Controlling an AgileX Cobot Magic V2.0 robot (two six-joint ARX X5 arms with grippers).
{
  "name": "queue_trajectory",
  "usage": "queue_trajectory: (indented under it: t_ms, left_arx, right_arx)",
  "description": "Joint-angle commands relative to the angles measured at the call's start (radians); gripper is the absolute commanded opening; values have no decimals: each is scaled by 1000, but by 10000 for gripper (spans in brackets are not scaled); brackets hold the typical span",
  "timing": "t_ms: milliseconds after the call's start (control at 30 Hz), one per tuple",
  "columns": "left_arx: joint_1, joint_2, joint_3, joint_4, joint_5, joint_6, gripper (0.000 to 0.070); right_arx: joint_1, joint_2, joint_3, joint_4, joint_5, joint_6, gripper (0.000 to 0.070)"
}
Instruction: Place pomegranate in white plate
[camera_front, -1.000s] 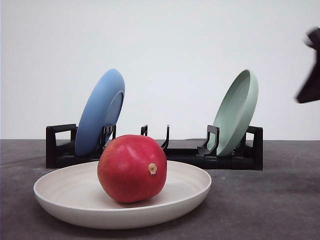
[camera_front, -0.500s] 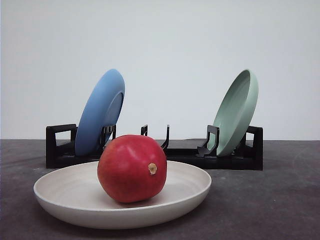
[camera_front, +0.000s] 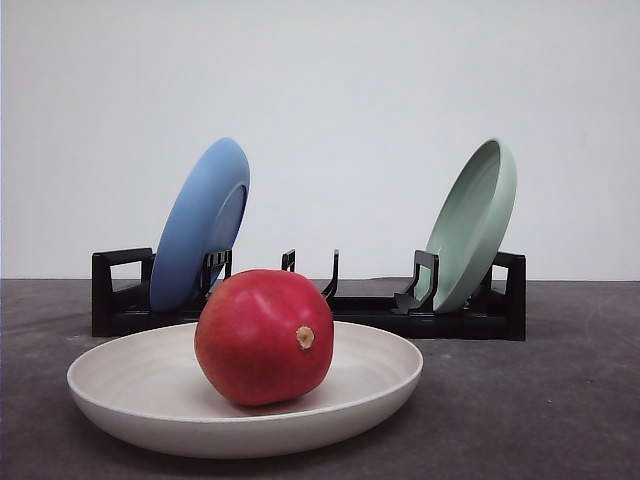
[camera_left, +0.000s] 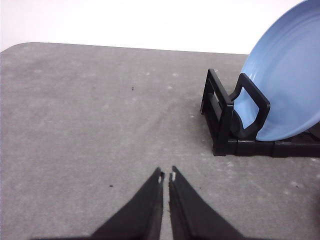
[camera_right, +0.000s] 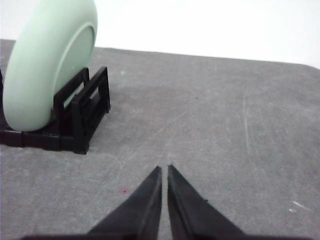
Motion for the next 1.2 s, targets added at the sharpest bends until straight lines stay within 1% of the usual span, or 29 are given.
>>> queue_trajectory:
  t_ms: [0, 1167]
  left_arx:
    - [2, -1, -11, -1, -5, 5, 0]
    - [2, -1, -11, -1, -5, 5, 0]
  right_arx:
    - [0, 0, -4, 11, 2, 14, 15]
    - [0, 0, -4, 11, 2, 14, 15]
